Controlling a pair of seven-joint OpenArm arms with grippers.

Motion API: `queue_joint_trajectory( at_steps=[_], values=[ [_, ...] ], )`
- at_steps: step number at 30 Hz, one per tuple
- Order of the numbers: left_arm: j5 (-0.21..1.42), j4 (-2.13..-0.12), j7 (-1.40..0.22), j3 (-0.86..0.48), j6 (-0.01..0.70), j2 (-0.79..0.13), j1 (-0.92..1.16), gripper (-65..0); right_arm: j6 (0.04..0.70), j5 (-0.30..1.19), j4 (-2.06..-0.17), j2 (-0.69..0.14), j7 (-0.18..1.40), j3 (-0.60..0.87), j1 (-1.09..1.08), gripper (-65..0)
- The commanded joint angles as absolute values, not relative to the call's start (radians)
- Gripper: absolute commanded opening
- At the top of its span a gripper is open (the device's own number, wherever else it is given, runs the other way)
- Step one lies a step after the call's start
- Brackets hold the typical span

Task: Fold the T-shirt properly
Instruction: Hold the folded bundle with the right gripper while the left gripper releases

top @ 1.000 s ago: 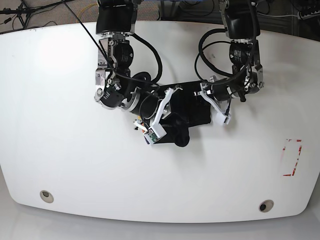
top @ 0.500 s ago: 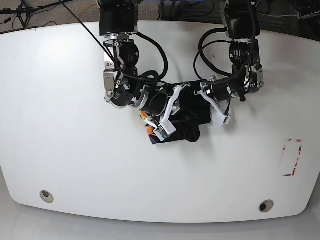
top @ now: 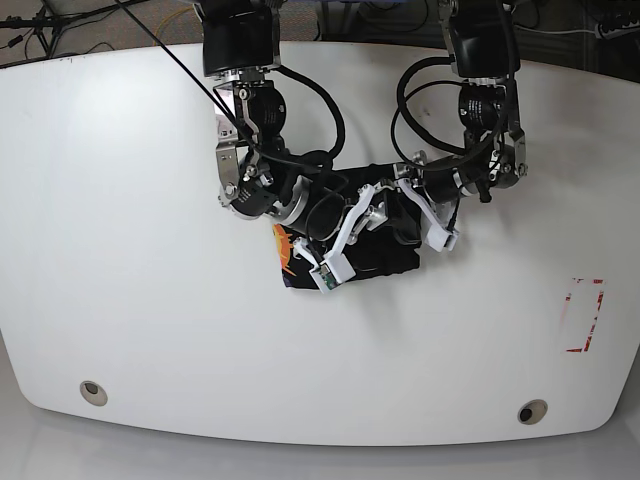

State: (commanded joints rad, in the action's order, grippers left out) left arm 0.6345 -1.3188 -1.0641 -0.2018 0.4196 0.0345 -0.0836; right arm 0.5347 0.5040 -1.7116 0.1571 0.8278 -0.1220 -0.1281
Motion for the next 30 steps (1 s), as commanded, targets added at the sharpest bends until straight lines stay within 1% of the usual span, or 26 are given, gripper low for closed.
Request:
queue_joint_trajectory(
  at_steps=[2,6,11,17,20,22,24,27,30],
  values=[
    [0.634,-1.328,-1.064,-0.203,0.42,0.035,-0.085,-36.7,0.535,0.504,-1.736,0.157,0.829,-0.122,-0.12,-18.4],
    [0.634,-1.389,-1.064,-0.203,0.42,0.035,-0.085,-33.5,0.535,0.504,-1.807,0.116,0.839,-0.122,-0.101,-18.4],
    [0.636,-1.477,-1.064,-0.203,0.421,0.035,-0.084,-29.9,0.535,0.504,-1.854,0.093,0.843,-0.119,-0.09,-18.4],
    [0.636,-1.575,-1.064,-0.205,0.424,0.035,-0.084,-29.3,0.535,0.53,-1.874,0.073,0.843,-0.114,-0.087,-18.4],
    [0.639,-1.63,-1.064,-0.206,0.461,0.035,-0.082,-29.7,0.535,0.584,-1.876,0.045,0.843,-0.071,-0.087,-18.4],
    [0.651,-1.675,-1.064,-0.208,0.509,0.035,-0.079,-29.9,0.53,0.634,-1.874,0.041,0.843,-0.041,-0.085,-18.4],
    [0.653,-1.713,-1.064,-0.228,0.539,0.027,-0.076,-29.9,0.529,0.668,-1.873,0.027,0.843,-0.019,-0.084,-18.4],
    [0.656,-1.784,-1.067,-0.292,0.576,-0.031,-0.044,-29.9,0.527,0.714,-1.873,0.007,0.843,0.001,-0.084,-18.4],
    [0.656,-1.819,-1.067,-0.348,0.591,-0.081,-0.019,-29.9,0.527,0.739,-1.873,-0.013,0.843,0.002,-0.081,-18.4]
  ],
)
